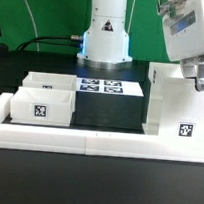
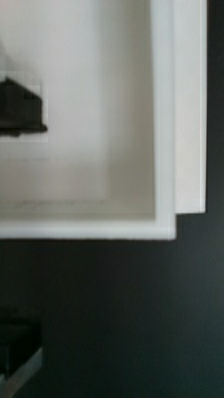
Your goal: Assemble drawer
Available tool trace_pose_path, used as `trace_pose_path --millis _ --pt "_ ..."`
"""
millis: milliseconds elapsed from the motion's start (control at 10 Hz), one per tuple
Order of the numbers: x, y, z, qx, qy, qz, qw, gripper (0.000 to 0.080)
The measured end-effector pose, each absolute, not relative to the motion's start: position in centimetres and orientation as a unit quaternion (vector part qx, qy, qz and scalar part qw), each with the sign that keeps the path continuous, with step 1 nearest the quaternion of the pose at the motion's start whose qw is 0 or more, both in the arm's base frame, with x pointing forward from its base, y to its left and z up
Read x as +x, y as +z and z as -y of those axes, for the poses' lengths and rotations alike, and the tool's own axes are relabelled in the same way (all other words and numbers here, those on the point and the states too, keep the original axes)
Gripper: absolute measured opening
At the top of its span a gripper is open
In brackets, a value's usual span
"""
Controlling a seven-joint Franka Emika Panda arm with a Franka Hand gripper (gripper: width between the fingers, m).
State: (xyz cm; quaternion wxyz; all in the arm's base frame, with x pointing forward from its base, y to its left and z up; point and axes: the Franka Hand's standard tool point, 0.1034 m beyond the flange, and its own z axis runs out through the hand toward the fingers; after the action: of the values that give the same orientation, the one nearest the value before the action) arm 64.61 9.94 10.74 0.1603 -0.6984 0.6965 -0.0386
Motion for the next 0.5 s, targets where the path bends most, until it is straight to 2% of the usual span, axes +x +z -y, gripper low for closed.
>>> trace_pose_path --millis 100,200,500 --pt "64.7 10.82 -9.95 -0.7 -0.041 -0.695 0.162 0.0607" --pt "64.75 10.85 -9.96 -0.701 -0.042 -0.693 0.162 0.0641" --pt "64.74 10.99 -9.93 -0.713 -0.046 -0.681 0.162 0.0647"
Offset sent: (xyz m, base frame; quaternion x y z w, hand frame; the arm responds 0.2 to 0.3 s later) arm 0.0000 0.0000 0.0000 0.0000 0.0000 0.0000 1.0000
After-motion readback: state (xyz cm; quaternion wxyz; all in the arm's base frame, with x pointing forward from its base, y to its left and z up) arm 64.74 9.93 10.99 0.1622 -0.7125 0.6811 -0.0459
